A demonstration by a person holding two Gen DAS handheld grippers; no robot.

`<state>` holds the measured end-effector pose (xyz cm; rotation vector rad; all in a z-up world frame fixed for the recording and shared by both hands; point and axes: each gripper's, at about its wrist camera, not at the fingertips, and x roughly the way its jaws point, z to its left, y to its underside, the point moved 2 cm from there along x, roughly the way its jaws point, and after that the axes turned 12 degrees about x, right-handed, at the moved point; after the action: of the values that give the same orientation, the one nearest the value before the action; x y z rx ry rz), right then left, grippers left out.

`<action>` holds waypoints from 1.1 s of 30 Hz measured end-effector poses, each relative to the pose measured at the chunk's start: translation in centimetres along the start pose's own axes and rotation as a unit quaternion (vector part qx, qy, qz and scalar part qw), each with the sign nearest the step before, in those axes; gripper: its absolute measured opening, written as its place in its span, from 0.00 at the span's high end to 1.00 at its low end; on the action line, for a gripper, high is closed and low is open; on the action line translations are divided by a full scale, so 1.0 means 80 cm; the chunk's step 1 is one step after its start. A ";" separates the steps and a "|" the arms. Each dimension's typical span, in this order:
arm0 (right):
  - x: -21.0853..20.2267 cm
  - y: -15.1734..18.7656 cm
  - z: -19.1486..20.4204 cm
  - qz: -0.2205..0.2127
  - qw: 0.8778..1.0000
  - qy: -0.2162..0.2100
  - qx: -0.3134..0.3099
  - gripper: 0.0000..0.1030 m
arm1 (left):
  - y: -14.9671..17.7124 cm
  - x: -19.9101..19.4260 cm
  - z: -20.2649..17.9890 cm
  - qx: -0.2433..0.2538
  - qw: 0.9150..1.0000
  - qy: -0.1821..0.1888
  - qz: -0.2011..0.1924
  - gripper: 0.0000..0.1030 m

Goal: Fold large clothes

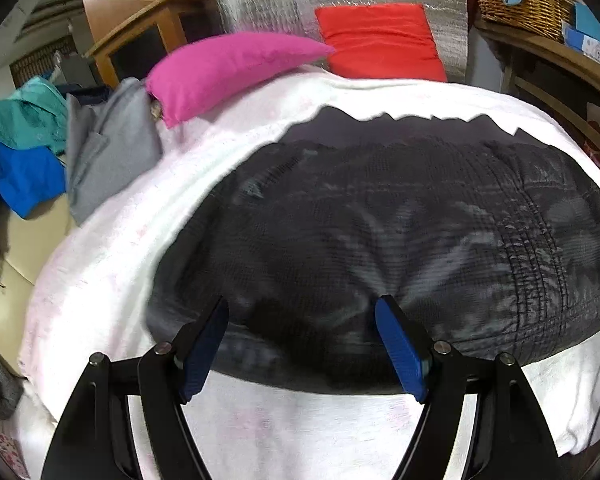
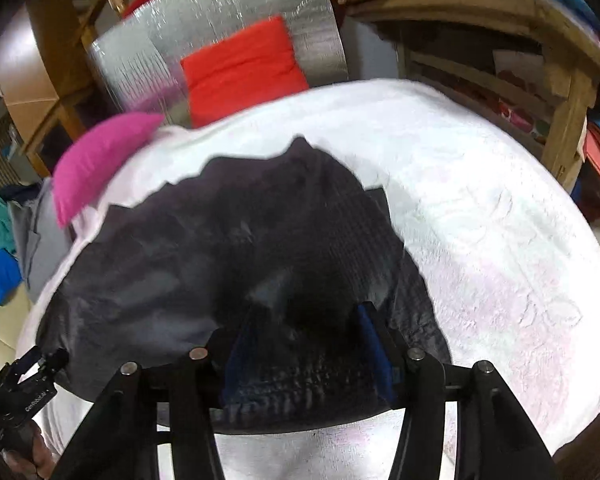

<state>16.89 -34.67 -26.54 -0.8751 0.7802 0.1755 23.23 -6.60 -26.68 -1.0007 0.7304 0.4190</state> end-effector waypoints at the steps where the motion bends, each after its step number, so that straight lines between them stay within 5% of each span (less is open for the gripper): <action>1: -0.003 0.001 0.000 -0.009 1.000 0.016 -0.012 0.45 | 0.000 -0.005 0.009 -0.001 1.000 -0.011 -0.005 0.26; 3: -0.001 0.003 -0.010 -0.014 0.999 0.038 -0.017 0.45 | 0.003 -0.015 0.033 -0.011 0.999 -0.035 -0.016 0.26; 6: 0.020 0.013 -0.038 0.033 0.999 0.032 0.019 0.42 | 0.013 -0.010 0.073 -0.033 0.997 -0.065 -0.005 0.26; 10: 0.021 0.019 -0.042 0.040 0.999 0.012 0.026 0.35 | 0.038 0.053 0.094 -0.016 0.994 -0.058 0.087 0.23; 17: 0.004 -0.007 -0.070 0.020 0.997 -0.011 0.075 0.26 | 0.040 0.027 0.092 0.013 0.996 -0.078 0.039 0.24; 22: 0.032 -0.005 -0.100 0.068 0.989 -0.022 0.131 0.26 | 0.041 0.027 0.104 0.004 0.996 -0.088 0.035 0.24; 25: 0.050 -0.001 -0.107 0.101 0.977 -0.075 0.173 0.26 | 0.042 0.022 0.113 -0.007 0.995 -0.092 0.033 0.24; 33: 0.047 -0.001 -0.104 0.097 0.972 -0.096 0.191 0.23 | 0.047 0.019 0.128 -0.014 0.995 -0.099 0.029 0.24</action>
<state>15.16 -41.54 -32.26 -0.4096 0.6861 0.2679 25.61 4.14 -26.65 -0.9494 0.5772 0.5723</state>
